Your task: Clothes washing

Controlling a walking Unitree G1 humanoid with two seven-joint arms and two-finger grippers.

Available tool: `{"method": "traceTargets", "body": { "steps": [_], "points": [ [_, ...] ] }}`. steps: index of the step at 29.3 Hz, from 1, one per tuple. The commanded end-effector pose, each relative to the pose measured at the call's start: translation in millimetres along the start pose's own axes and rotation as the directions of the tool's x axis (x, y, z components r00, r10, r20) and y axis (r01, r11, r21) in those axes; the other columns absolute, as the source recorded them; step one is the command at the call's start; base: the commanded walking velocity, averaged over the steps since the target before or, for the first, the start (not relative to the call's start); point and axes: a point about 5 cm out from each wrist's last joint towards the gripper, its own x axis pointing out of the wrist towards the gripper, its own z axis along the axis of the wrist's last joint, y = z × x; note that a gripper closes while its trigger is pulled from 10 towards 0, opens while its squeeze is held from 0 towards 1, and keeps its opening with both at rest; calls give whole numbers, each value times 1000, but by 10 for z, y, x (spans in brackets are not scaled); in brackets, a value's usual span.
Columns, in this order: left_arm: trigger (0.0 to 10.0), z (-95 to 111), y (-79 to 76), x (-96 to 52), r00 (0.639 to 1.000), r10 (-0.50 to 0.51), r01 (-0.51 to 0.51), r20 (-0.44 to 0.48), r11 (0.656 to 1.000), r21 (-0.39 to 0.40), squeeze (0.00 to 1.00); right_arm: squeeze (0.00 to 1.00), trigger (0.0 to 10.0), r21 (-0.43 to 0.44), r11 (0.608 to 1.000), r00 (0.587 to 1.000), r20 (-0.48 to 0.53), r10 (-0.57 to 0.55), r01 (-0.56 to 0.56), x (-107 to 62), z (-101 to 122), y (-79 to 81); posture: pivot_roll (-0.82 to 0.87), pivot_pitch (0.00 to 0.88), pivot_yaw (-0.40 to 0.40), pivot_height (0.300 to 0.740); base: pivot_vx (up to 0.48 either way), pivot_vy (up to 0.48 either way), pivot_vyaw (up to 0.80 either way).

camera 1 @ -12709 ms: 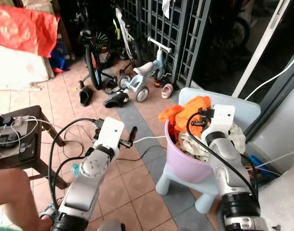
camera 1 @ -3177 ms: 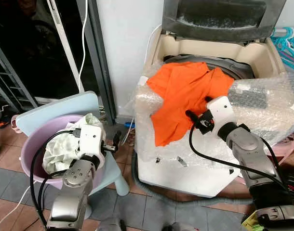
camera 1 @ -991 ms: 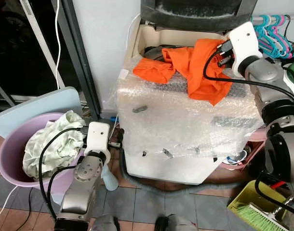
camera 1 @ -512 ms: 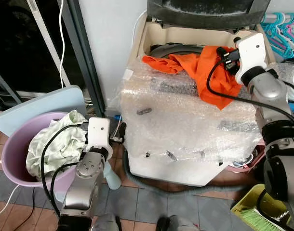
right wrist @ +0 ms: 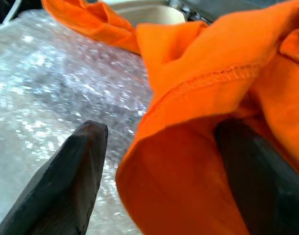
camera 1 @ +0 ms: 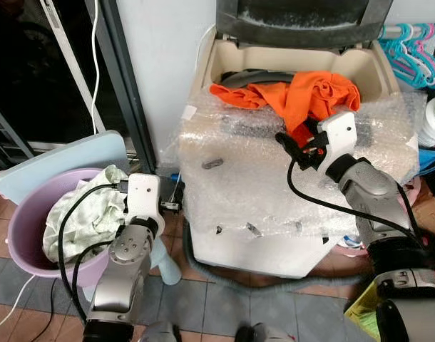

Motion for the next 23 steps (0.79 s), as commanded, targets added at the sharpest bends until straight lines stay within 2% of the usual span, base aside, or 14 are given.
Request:
{"method": "traceTargets", "body": {
  "steps": [1, 3, 5, 6, 8, 9, 12, 14, 16, 18, 20, 21, 23],
  "points": [
    [10000, -14, 10, 7, 1000, -2, 2, -7, 1000, 10, 0, 1000, 10000, -13, 996, 996, -31, -85, 85, 43, 15, -105, -87, 0, 14, 740, 0, 0, 0],
    [10000, -15, 14, 4, 1000, 0, 0, -7, 1000, 13, 0, 1000, 10000, -17, 988, 988, 24, -151, 152, 71, 161, -186, -78, 0, 12, 740, 0, 0, 0],
    [10000, -15, 20, 1, 1000, 3, -3, -8, 1000, 14, 0, 1000, 10000, 24, 976, 972, 85, -220, 219, 74, 309, -270, -76, 0, 11, 740, 0, 0, 0],
    [10000, -17, 27, -4, 1000, 6, -6, -8, 1000, 15, 0, 1000, 10000, 86, 957, 943, 163, -289, 279, 54, 479, -362, -73, 0, 9, 740, 0, 0, 0],
    [10000, -18, 30, -6, 1000, 7, -7, -9, 1000, 16, 0, 1000, 10000, 112, 947, 929, 191, -317, 300, 40, 539, -399, -73, 0, 9, 740, 0, 0, 0],
    [10000, -25, 34, -9, 1000, 9, -9, -10, 1000, 17, 0, 1000, 10000, 184, 920, 892, 240, -383, 345, -6, 636, -487, -73, 0, 9, 740, 0, 0, 0],
    [10000, -28, 31, -7, 1000, 8, -8, -12, 1000, 19, 0, 1000, 10000, 221, 898, 868, 250, -430, 381, -32, 660, -547, -73, 0, 10, 740, 0, 0, 0],
    [10000, -25, 28, -4, 1000, 8, -8, -11, 1000, 20, 0, 1000, 10000, 205, 894, 861, 252, -441, 398, -51, 650, -550, -76, 0, 11, 740, 0, 0, 0],
    [10000, -17, 23, 2, 1000, 8, -8, -8, 1000, 20, 0, 1000, 10000, 132, 893, 849, 277, -450, 430, -114, 649, -531, -76, 0, 11, 740, 0, 0, 0],
    [10000, -10, 24, 3, 1000, 8, -8, -3, 1000, 19, 0, 1000, 10000, 109, 890, 841, 294, -455, 443, -165, 650, -507, -78, 0, 13, 740, 0, 0, 0],
    [10000, -5, 25, 4, 1000, 8, -8, 1, 1000, 19, 0, 1000, 10000, 94, 892, 837, 311, -449, 443, -209, 653, -465, -79, 0, 14, 740, 0, 0, 0],
    [10000, 11, 23, 6, 1000, 7, -7, 12, 1000, 13, 0, 1000, 10000, 44, 892, 837, 329, -437, 449, -251, 644, -419, -80, 0, 14, 740, 0, 0, 0],
    [10000, 24, 21, 9, 1000, 8, -8, 19, 1000, 9, 0, 1000, 10000, -2, 897, 844, 341, -414, 441, -290, 618, -351, -82, 0, 14, 740, 0, 0, 0]
  ]
}}
